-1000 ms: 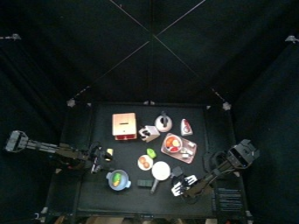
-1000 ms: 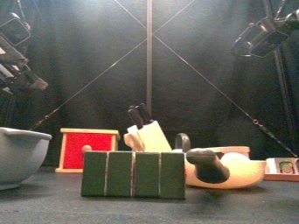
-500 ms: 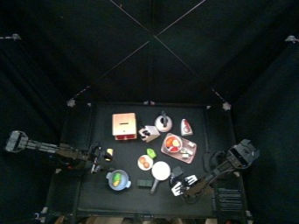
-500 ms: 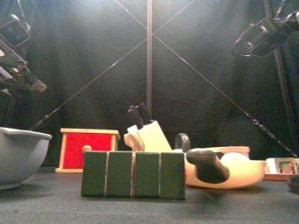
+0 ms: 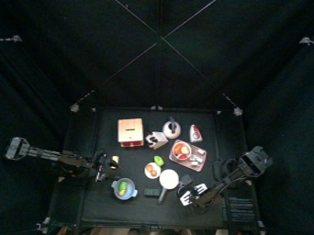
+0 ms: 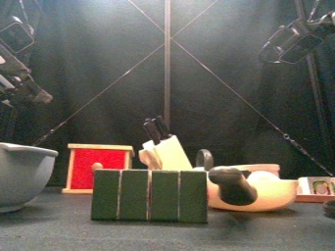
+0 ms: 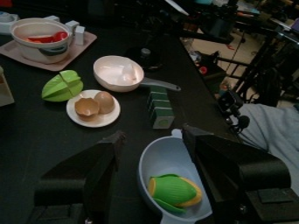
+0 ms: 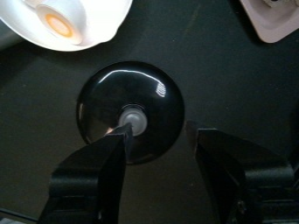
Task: Place pot lid in bottom right corner
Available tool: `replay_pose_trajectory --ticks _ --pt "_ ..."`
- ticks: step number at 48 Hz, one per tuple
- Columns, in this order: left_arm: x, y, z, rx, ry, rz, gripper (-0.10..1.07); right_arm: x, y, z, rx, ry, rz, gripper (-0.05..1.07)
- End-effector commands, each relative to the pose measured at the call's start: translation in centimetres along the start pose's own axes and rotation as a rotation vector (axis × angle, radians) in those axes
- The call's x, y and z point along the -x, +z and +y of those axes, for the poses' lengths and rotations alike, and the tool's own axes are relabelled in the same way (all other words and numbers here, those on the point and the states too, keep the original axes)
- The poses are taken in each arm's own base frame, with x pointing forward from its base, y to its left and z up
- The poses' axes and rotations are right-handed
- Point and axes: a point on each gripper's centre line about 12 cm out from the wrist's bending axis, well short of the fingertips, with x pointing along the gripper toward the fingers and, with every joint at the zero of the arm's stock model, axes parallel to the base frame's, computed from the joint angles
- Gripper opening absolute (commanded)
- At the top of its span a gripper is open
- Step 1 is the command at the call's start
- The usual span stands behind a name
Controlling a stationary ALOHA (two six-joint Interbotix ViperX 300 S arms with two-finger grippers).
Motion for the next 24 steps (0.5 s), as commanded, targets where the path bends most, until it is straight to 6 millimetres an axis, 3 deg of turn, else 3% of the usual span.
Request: replay_pose_trajectory --ticks 1,11,24 --pt "-0.1 0.4 0.0 -0.001 -0.001 -0.011 0.91 1.2 0.8 0.7 -0.016 0.046 -0.007 0.86" --pt "-0.1 0.4 0.0 -0.001 -0.001 -0.011 0.91 1.5 3.5 0.6 -0.031 0.068 -0.072 0.86" --pt "-0.1 0.4 0.1 0.010 0.005 -0.013 0.91 2.0 12.2 -1.3 -0.090 0.068 -0.263 0.86"
